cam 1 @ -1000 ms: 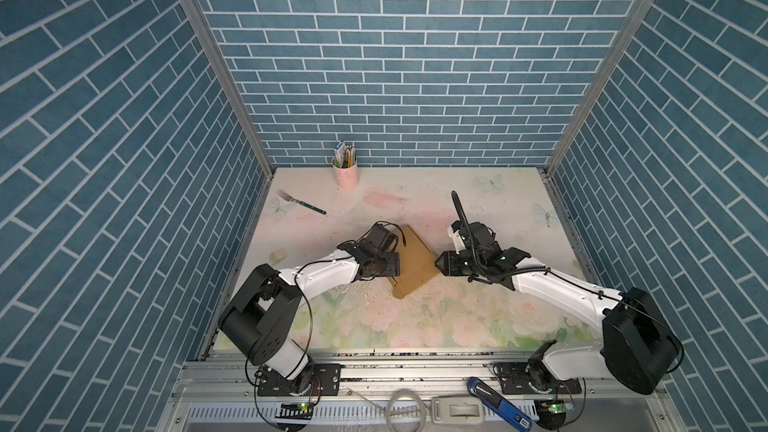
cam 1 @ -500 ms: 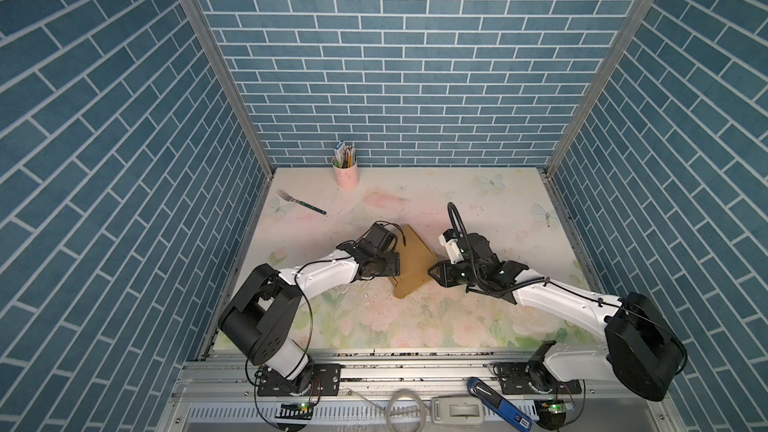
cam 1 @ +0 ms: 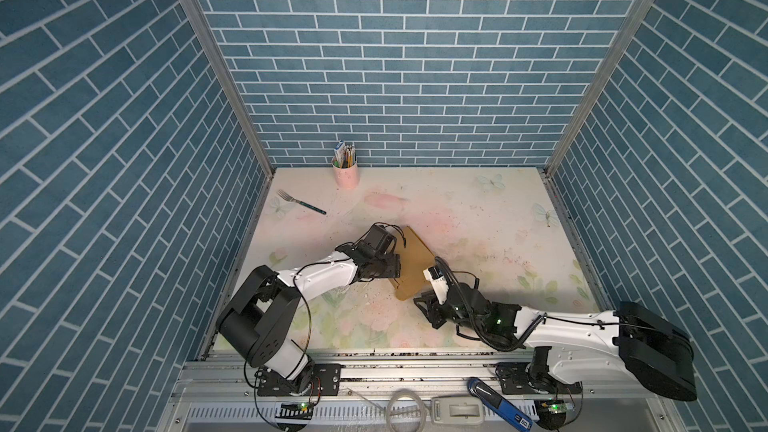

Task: Fold the paper box
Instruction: 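Lower the right gripper beside the box's near edge while the left gripper holds it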

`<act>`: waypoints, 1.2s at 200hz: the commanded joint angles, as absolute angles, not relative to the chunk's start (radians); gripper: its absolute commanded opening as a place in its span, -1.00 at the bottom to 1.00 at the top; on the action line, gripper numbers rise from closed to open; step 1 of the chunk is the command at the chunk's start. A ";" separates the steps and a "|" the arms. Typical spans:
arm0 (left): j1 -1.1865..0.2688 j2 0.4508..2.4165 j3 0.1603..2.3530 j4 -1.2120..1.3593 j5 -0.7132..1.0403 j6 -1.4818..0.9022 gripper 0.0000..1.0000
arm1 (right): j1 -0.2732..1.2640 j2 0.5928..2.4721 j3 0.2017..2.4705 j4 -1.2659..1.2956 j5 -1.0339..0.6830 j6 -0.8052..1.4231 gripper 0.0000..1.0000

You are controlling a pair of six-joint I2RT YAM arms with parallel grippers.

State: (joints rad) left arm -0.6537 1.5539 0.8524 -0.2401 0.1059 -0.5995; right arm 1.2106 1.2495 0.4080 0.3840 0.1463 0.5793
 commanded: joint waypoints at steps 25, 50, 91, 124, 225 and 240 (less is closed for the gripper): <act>-0.657 1.555 0.811 -0.295 0.139 -0.557 0.43 | 1.357 1.431 0.382 0.722 0.454 0.575 -0.39; -0.656 1.545 0.804 -0.290 0.144 -0.549 0.43 | 1.386 1.512 0.356 0.847 0.515 0.596 -0.43; -0.656 1.542 0.805 -0.295 0.140 -0.538 0.43 | 1.386 1.599 0.308 0.994 0.551 0.617 -0.50; -0.657 1.535 0.798 -0.293 0.143 -0.542 0.43 | 1.387 1.674 0.288 1.117 0.510 0.610 -0.50; -0.656 1.509 0.780 -0.306 0.133 -0.554 0.43 | 1.384 1.790 0.317 1.217 0.459 0.586 -0.52; -0.657 1.507 0.781 -0.310 0.133 -0.554 0.43 | 1.383 1.804 0.325 1.225 0.453 0.586 -0.51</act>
